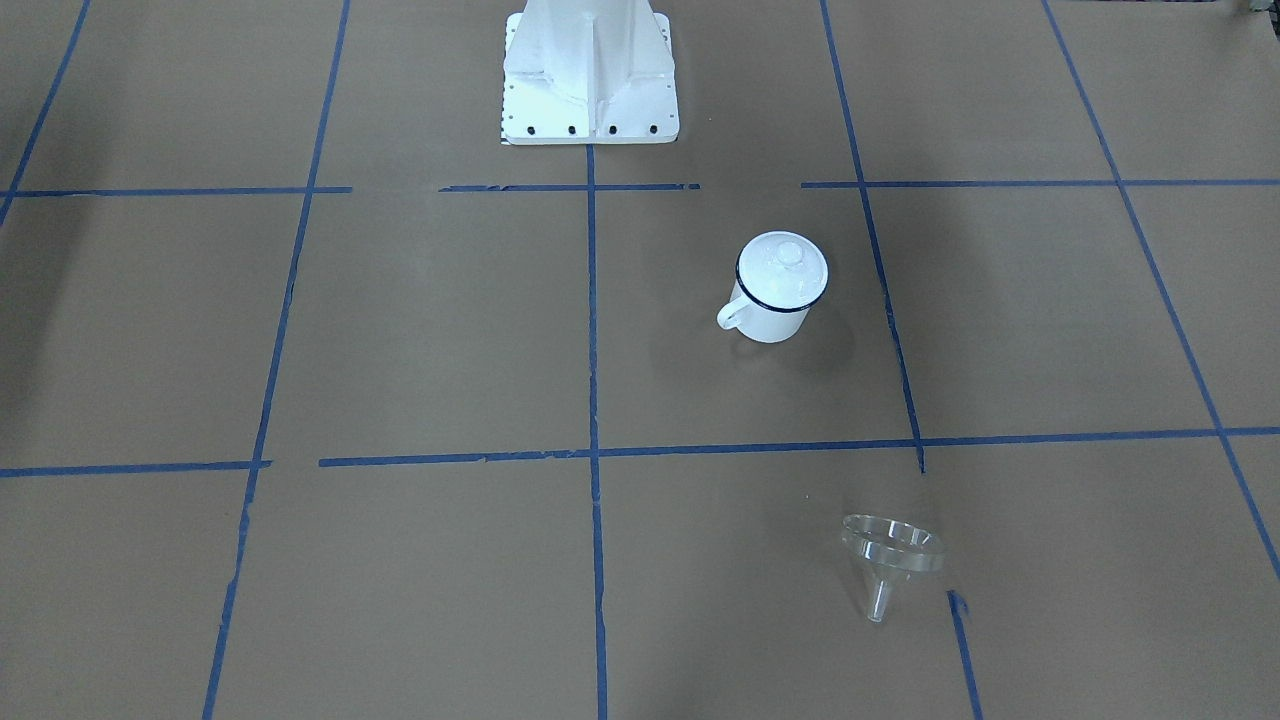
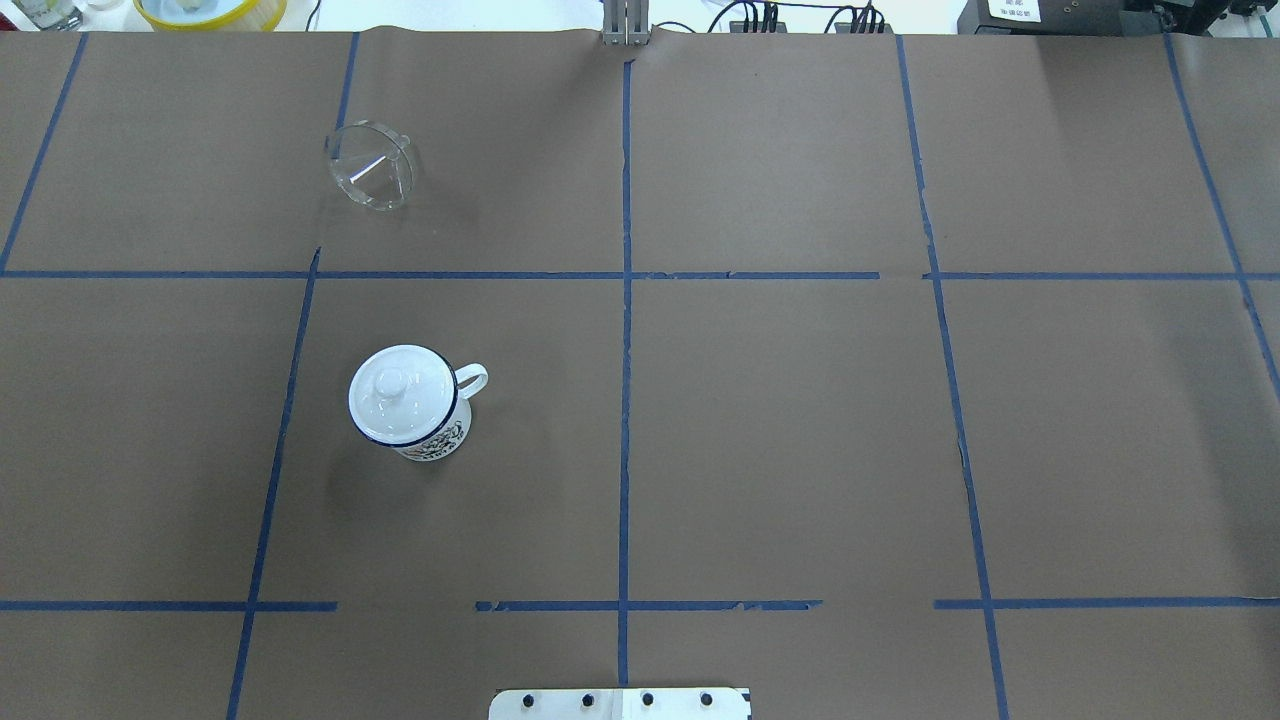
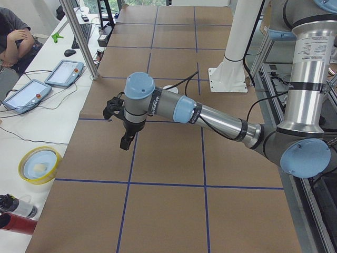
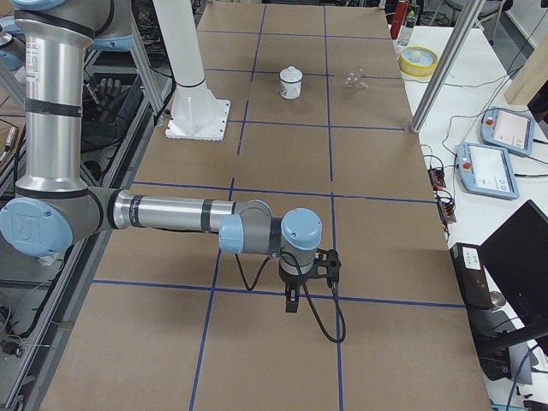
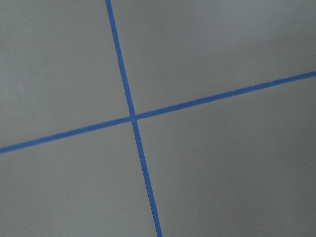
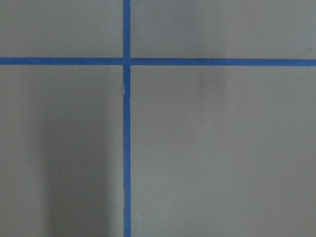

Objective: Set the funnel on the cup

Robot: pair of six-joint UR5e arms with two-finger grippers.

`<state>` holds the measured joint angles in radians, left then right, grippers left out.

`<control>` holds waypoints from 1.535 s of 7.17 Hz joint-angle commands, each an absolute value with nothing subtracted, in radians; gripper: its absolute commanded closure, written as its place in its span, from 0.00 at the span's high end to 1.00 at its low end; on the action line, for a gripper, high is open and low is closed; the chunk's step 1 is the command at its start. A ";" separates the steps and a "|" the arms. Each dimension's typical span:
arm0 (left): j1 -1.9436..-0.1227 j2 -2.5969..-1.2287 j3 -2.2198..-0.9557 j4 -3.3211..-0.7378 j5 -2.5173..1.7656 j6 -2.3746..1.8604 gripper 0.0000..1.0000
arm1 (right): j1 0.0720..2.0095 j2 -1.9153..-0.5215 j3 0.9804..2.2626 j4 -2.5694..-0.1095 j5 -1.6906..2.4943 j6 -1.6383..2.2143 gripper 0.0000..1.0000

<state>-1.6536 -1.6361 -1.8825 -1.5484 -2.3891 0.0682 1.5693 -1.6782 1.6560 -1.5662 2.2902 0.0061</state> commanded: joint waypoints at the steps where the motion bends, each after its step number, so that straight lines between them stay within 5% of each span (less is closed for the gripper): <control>1: -1.645 -1.647 -1.930 -1.730 -2.396 -0.267 1.00 | 1.569 -1.678 1.655 -1.566 2.290 0.006 1.00; 4: -1.313 -1.664 -2.023 -1.767 -2.372 -0.682 1.00 | 1.569 -1.678 1.657 -1.566 2.290 0.006 1.00; 8: -0.871 -1.999 -2.034 -1.529 -2.105 -1.193 1.00 | 1.569 -1.678 1.657 -1.566 2.290 0.006 1.00; 11: -0.672 -2.059 -2.016 -1.439 -1.938 -1.344 1.00 | 1.569 -1.678 1.657 -1.566 2.290 0.006 1.00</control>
